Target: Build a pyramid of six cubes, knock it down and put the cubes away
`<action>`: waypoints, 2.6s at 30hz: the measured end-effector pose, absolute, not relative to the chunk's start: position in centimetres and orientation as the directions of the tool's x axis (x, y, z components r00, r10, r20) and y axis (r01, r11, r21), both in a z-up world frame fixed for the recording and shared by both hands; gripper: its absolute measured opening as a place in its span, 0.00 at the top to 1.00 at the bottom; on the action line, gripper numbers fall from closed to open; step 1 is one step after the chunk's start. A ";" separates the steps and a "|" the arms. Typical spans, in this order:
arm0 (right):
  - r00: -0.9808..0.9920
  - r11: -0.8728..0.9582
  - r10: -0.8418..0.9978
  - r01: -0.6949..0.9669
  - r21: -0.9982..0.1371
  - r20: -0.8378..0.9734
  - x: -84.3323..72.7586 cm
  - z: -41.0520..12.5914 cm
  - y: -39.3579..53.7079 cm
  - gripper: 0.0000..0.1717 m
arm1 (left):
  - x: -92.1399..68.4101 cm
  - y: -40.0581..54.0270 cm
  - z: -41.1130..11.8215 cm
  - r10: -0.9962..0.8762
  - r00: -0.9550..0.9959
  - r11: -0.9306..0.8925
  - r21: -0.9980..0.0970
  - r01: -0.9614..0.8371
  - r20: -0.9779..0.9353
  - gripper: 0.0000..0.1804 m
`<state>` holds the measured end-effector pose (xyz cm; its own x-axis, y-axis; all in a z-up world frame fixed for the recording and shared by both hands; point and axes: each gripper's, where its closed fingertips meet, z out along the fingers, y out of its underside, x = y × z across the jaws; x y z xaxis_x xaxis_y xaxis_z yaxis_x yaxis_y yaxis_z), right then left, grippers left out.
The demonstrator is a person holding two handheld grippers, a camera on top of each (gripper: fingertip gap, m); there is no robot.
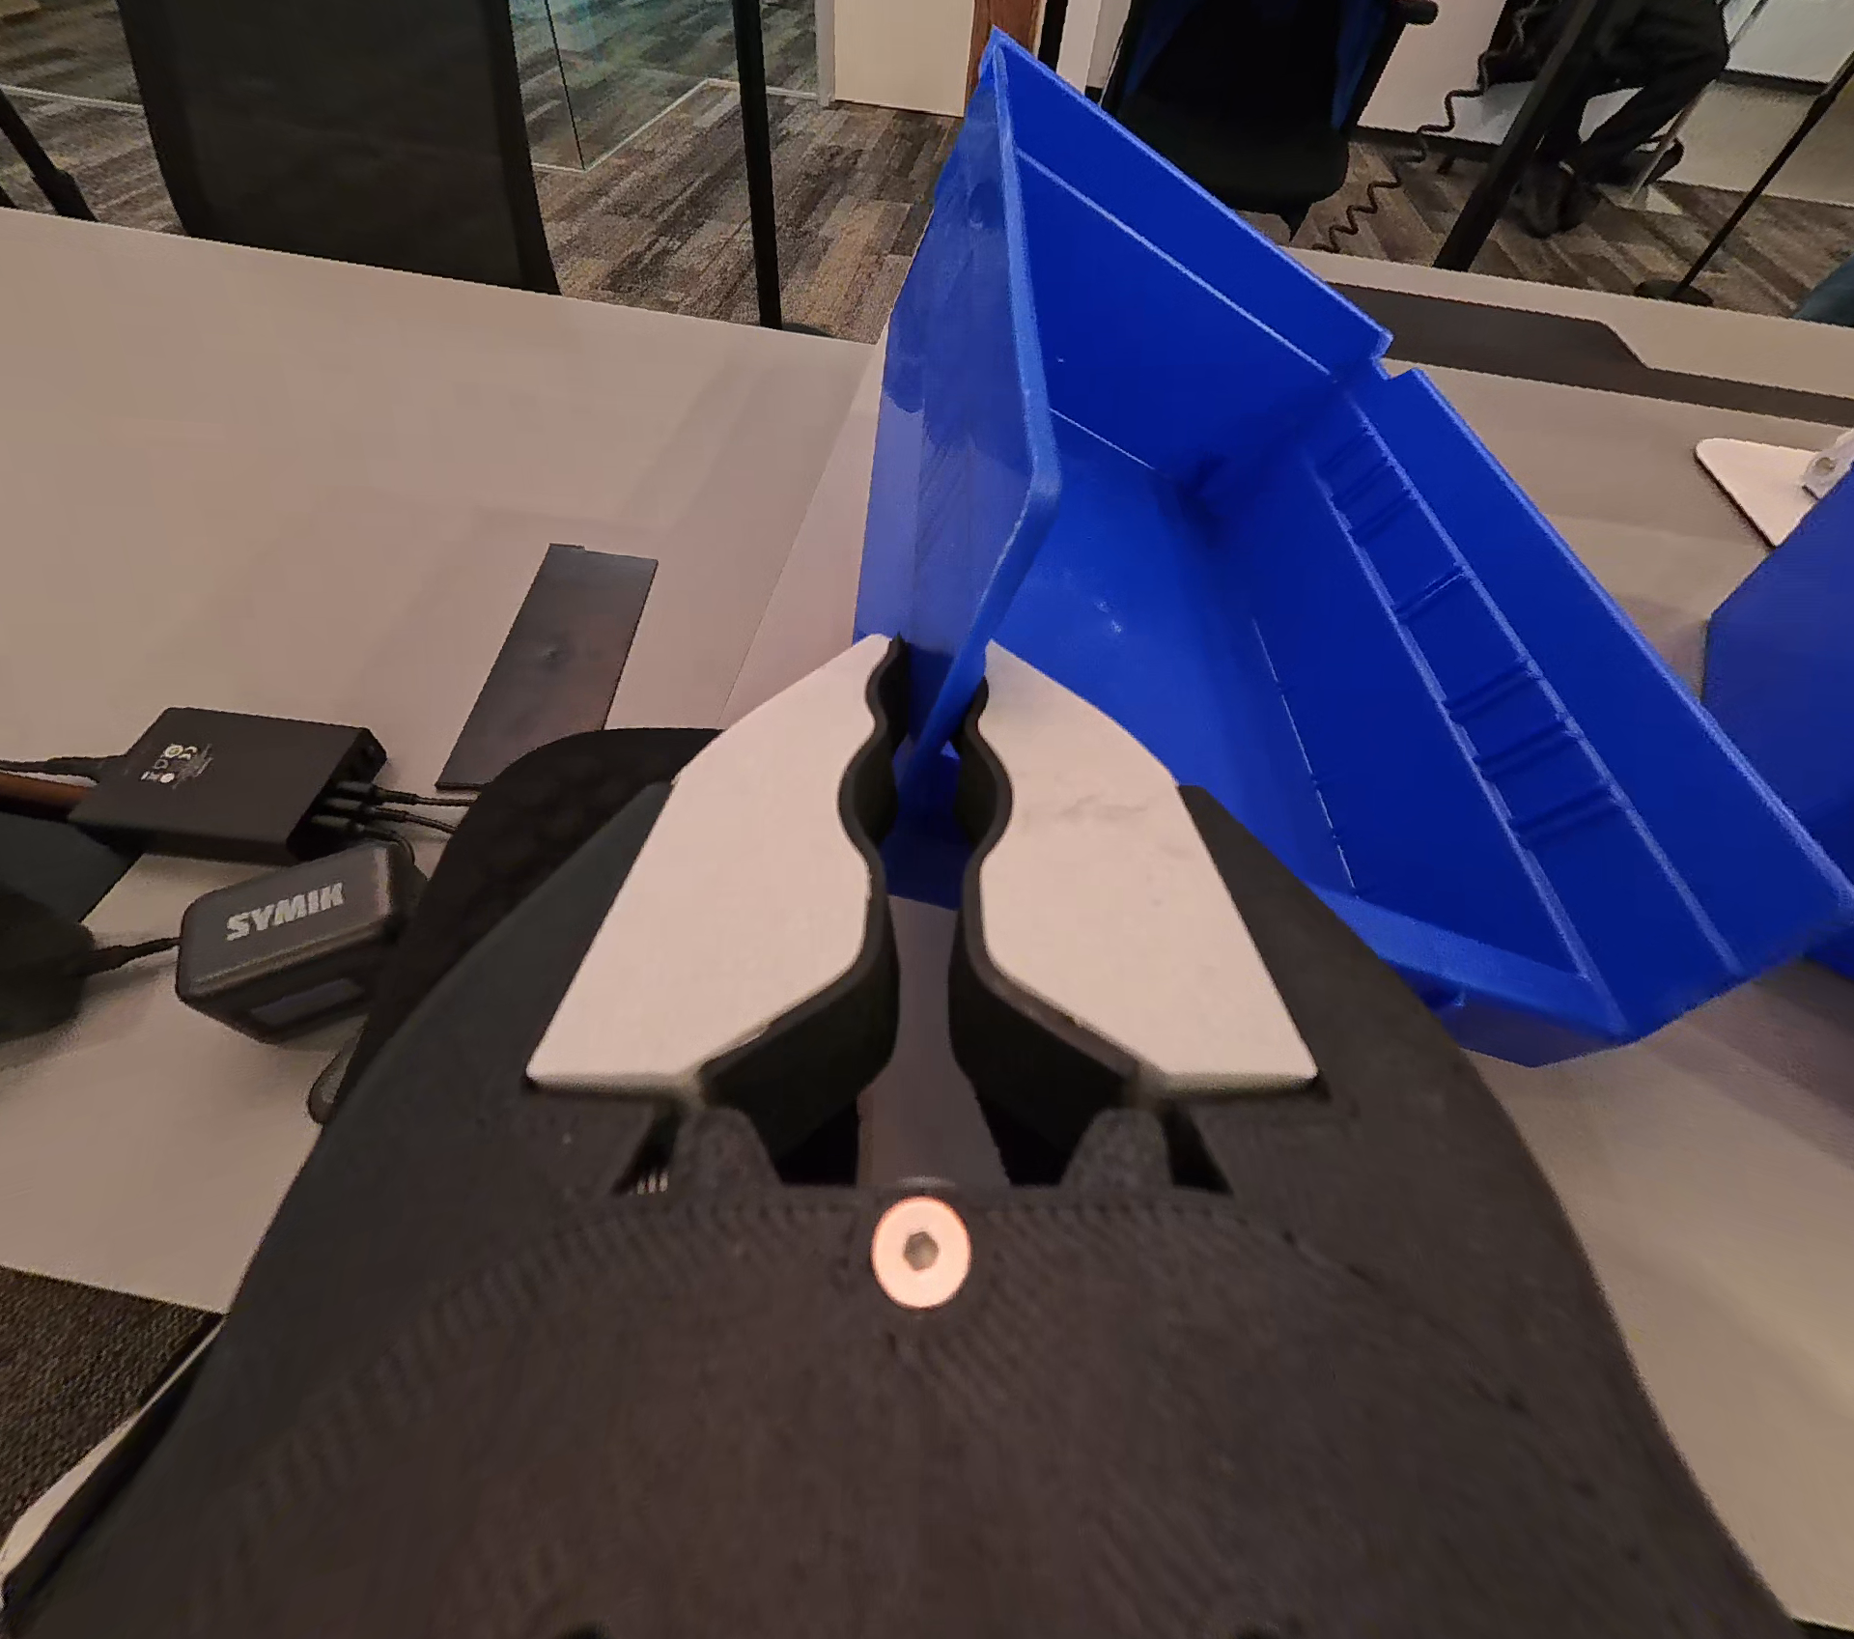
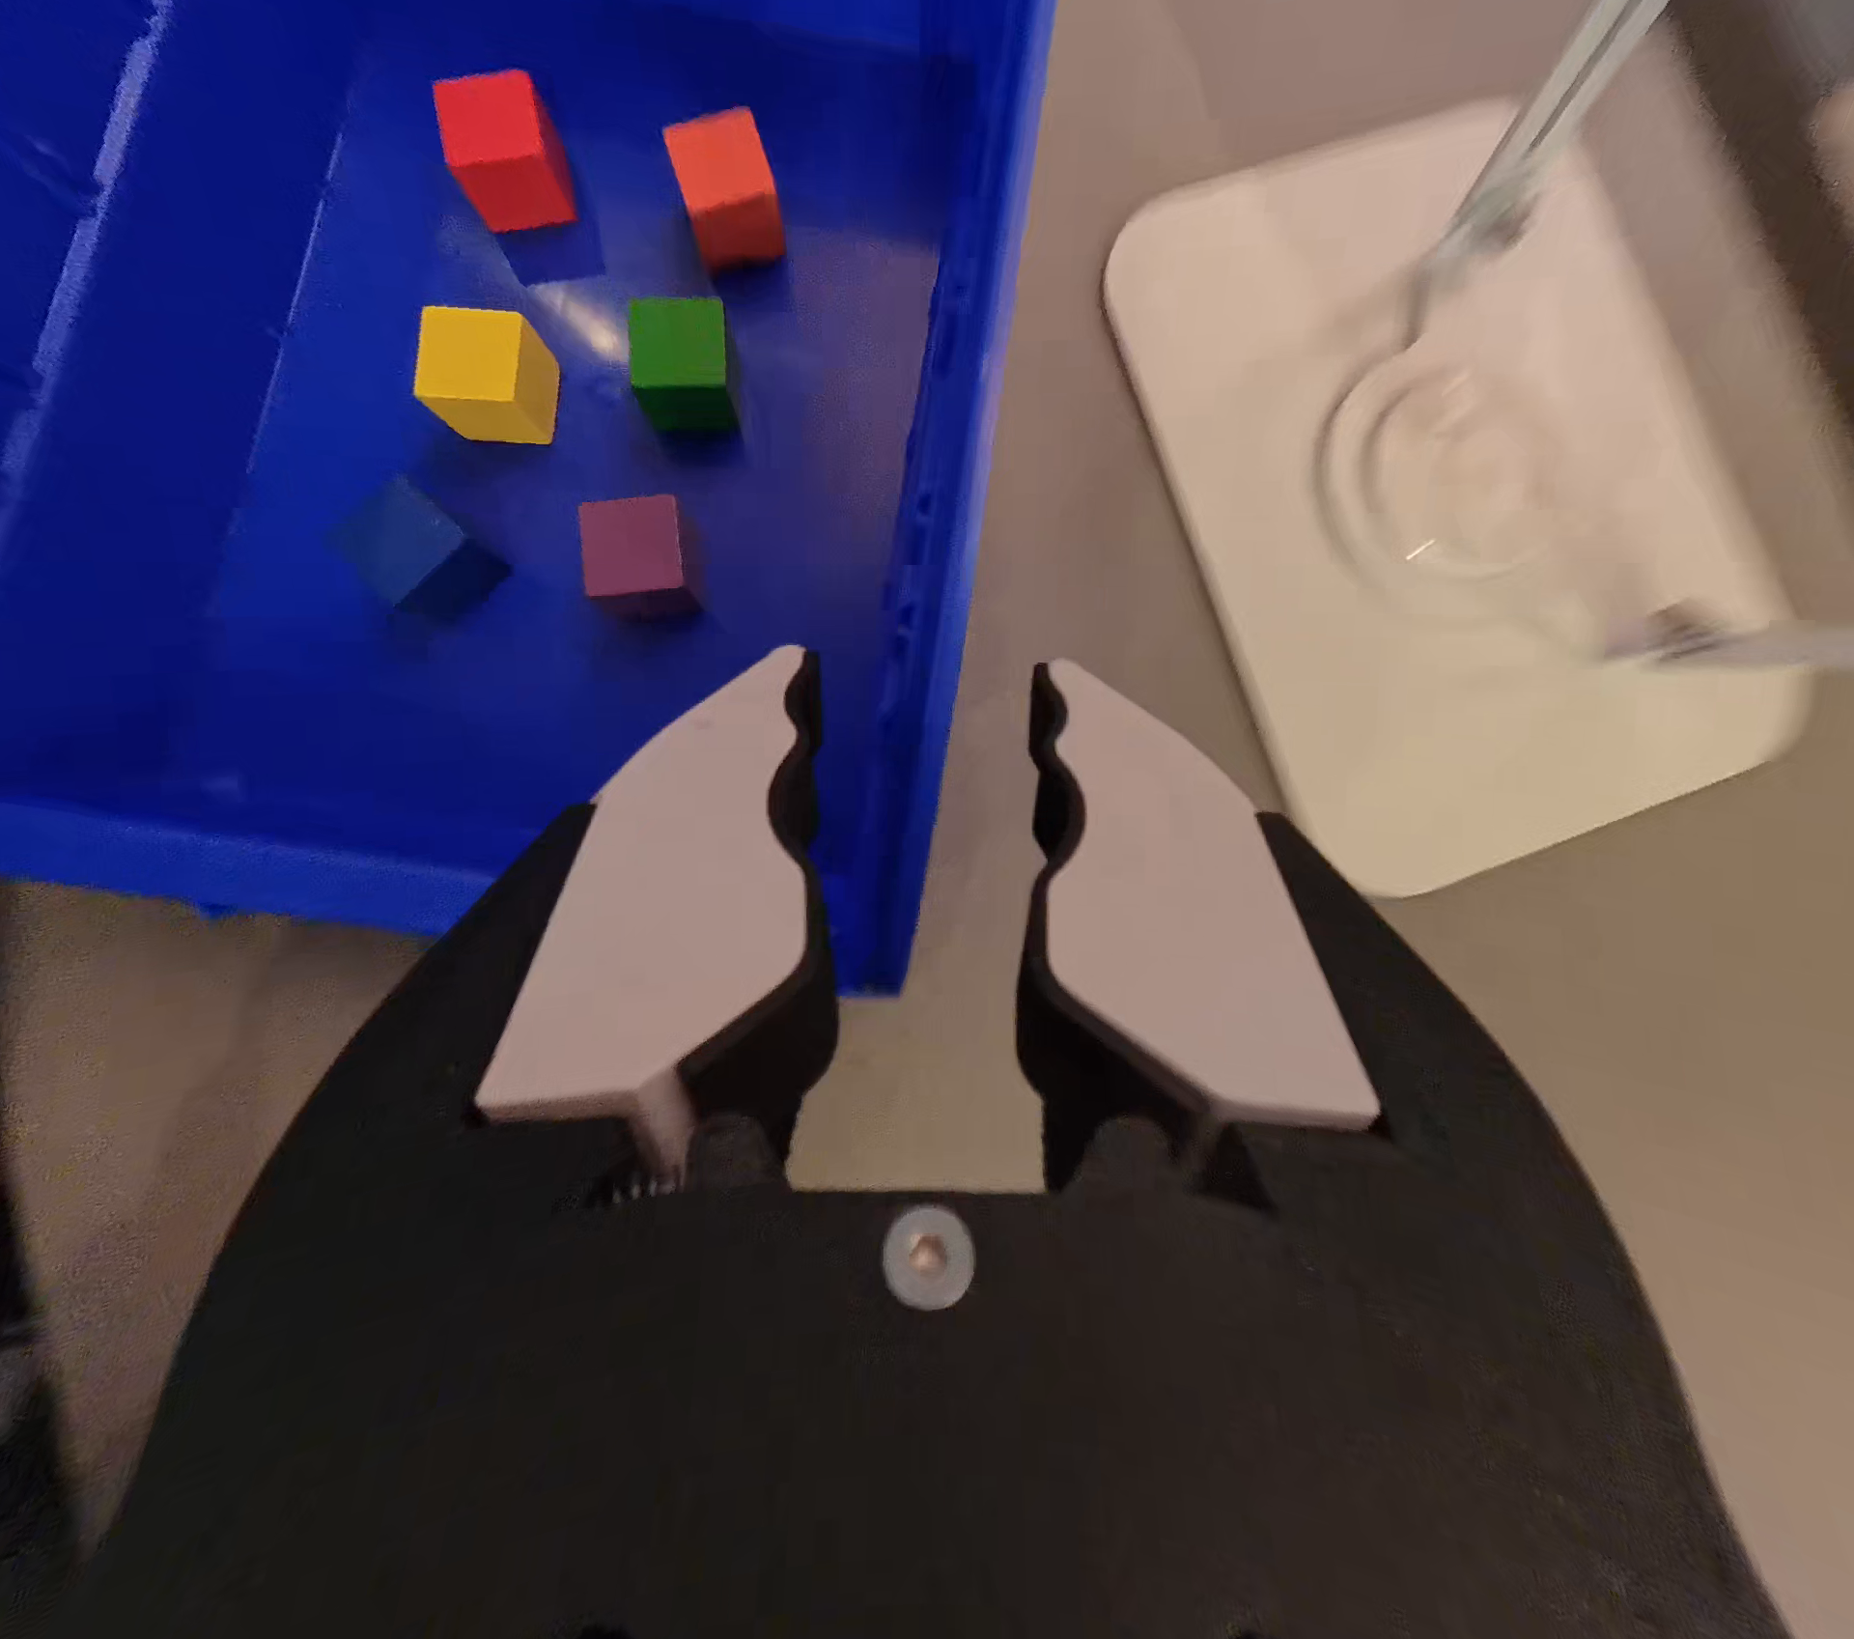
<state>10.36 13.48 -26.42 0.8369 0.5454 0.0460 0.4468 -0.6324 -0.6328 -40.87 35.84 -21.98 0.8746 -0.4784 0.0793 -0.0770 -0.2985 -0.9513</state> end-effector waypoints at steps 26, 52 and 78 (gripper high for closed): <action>0.065 -0.027 0.996 0.875 -0.483 0.062 -2.6 -31.1 9.1 0.86 | -44.4 33.1 -21.9 -0.417 0.905 -0.303 -0.951 -0.057 0.079 0.96; 0.683 -0.572 0.727 0.654 -0.496 0.063 -11.8 -31.3 40.0 0.86 | -50.6 28.0 -23.5 -0.346 0.932 -0.333 -0.943 -0.012 0.111 0.96; 0.667 -0.426 0.740 0.558 -0.712 0.080 -5.3 -22.3 22.8 0.84 | -41.7 24.3 -24.1 -0.726 0.679 -0.320 -0.926 -0.200 0.104 0.97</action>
